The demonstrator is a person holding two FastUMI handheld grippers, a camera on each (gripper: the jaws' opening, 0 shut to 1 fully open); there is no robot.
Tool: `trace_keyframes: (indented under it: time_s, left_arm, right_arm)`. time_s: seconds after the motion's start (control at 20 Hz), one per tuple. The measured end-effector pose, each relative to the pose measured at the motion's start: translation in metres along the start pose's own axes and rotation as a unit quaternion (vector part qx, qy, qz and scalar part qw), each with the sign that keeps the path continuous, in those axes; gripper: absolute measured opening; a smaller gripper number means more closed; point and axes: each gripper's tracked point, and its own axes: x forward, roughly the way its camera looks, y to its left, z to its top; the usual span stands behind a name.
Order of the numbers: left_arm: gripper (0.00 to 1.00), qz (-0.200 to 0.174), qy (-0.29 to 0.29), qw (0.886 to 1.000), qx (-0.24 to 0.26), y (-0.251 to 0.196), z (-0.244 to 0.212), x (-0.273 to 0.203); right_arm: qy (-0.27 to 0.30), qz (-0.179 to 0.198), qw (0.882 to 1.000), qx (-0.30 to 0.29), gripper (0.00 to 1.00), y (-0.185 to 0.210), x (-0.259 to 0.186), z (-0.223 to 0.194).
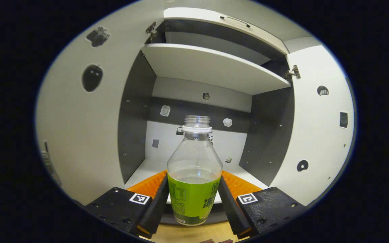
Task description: Grasp the bottle in the cabinet with the left hand and place it on the coaster, then close the right door with the right hand and the left door with the left hand.
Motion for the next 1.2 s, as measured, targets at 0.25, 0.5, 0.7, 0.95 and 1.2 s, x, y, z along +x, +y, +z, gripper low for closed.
trace_keyframes:
  time_s: [0.25, 0.5, 0.7, 0.95, 1.2]
  left_arm:
    - [0.8, -0.009, -0.041, 0.999, 0.011, -0.008, 0.005, -0.074]
    - [0.77, -0.02, -0.005, 1.0, 0.011, -0.016, -0.044, -0.129]
    - [0.8, -0.02, 0.015, 0.999, 0.022, -0.012, -0.087, -0.155]
    - [0.8, -0.05, 0.074, 0.996, 0.002, -0.008, -0.163, -0.179]
    - [0.8, -0.055, 0.088, 0.995, 0.008, 0.006, -0.226, -0.189]
  right_arm:
    - [-0.002, 0.017, 1.0, 0.002, 0.97, -0.005, -0.028, 0.0]
    - [0.001, 0.032, 0.999, 0.018, 0.96, -0.005, -0.039, -0.006]
    - [0.006, 0.037, 0.999, 0.031, 0.93, 0.003, -0.032, -0.007]
    - [-0.002, 0.034, 0.999, 0.029, 0.93, 0.013, -0.013, -0.005]
    - [0.008, 0.039, 0.999, 0.036, 0.93, 0.034, 0.005, -0.022]
